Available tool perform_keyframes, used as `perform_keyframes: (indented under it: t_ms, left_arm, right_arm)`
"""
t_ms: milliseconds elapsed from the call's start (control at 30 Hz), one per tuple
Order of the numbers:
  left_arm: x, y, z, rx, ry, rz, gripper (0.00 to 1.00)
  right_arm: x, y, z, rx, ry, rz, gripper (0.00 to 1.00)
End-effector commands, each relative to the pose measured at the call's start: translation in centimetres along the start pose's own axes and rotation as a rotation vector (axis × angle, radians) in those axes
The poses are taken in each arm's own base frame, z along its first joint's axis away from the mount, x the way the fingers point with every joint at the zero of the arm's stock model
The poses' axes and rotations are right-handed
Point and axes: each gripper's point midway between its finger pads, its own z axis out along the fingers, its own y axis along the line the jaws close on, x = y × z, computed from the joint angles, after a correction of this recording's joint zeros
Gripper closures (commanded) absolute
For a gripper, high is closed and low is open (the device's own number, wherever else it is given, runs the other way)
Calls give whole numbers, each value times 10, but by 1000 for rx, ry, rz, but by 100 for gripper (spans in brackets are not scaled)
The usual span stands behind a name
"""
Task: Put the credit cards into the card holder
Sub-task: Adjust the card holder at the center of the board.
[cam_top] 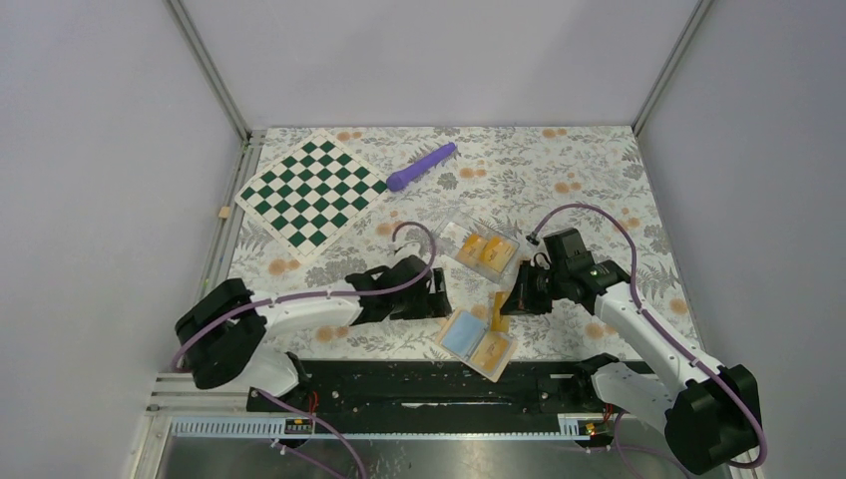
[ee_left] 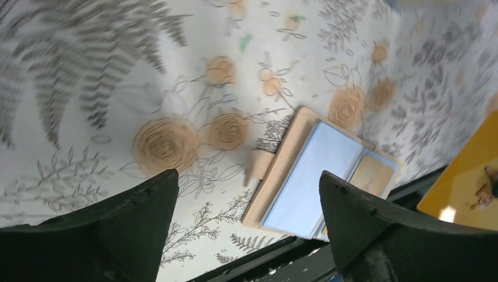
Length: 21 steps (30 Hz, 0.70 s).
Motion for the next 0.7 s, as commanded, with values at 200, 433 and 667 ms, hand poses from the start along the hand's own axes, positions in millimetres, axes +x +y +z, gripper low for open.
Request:
perform_keyframes:
  t_ms: [200,433,667]
  left_arm:
    - [19,-40,19,106,329,528,24]
    - [18,-22,22,25,365,529,31]
    - [18,-3,18,9,377,488,40]
  right_arm:
    - [3,-4,-3,9,2,-32,100]
    - [3,-4,-3,13,8,-34,100]
    - [5,-5,0,14,28,-34,100]
